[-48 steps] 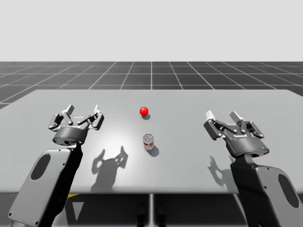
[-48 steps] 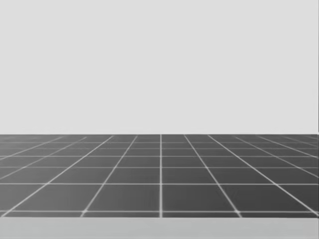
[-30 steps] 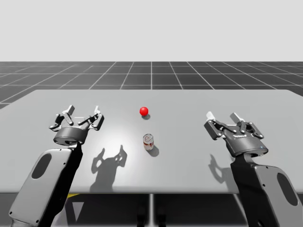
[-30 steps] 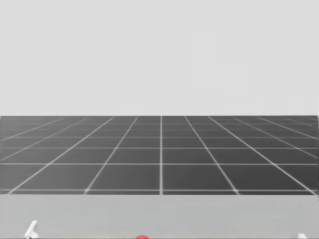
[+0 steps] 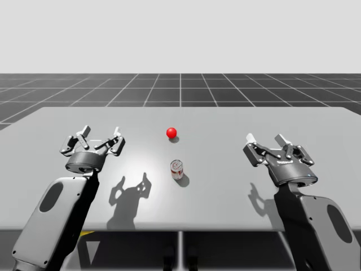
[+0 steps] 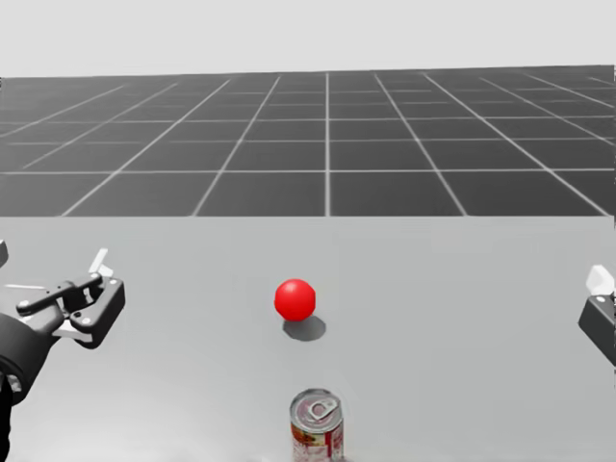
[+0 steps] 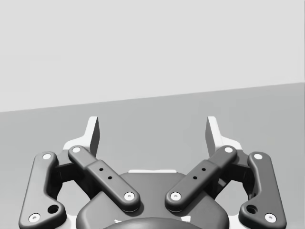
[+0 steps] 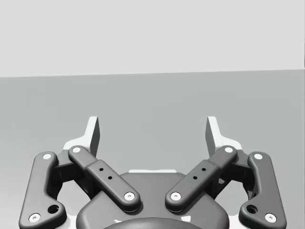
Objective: Watch the red light. When it turns green, pick up the object.
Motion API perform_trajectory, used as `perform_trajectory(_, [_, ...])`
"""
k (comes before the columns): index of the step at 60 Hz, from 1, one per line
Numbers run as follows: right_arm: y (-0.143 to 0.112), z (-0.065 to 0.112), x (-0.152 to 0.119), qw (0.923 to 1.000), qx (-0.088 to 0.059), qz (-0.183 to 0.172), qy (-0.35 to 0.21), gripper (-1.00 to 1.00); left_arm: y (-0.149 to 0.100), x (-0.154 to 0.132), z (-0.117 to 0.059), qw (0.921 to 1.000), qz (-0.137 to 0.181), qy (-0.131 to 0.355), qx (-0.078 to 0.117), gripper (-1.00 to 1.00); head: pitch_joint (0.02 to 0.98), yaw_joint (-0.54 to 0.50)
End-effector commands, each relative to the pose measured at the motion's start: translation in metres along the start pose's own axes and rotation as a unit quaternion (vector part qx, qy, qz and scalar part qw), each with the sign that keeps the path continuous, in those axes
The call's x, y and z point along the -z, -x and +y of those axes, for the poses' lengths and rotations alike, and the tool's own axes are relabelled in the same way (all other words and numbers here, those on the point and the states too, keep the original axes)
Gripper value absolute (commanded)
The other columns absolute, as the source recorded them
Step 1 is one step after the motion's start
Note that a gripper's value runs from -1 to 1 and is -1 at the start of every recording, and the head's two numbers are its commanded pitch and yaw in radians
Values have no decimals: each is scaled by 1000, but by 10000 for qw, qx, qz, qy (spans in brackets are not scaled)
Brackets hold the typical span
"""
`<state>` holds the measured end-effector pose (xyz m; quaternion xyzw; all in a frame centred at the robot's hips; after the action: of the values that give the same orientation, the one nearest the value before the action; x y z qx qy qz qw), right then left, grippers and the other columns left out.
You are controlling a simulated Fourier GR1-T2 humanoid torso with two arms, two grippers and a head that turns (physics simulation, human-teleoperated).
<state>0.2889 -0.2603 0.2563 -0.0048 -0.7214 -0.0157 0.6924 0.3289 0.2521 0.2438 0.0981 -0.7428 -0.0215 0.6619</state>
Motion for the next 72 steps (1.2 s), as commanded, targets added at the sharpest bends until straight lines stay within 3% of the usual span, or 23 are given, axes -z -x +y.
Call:
perform_trajectory(1, [1, 0, 0, 10000, -35, -9, 1, -1000, 0, 0, -1, 10000, 5, 22, 23, -1000, 548, 60])
perform_trajectory(15, [0, 0, 0, 10000, -43, -17, 11, -1000, 0, 0, -1, 10000, -17, 71, -17, -1000, 609, 82])
perform_trajectory(31, [1, 0, 0, 10000, -77, -31, 5, -1000, -1, -1, -1, 9998, -5, 125, -123, -1000, 606, 77])
perform_trajectory(72, [1, 1, 0, 9999, -101, -26, -11, -1000, -2, -2, -2, 9998, -4, 154, -127, -1000, 609, 79])
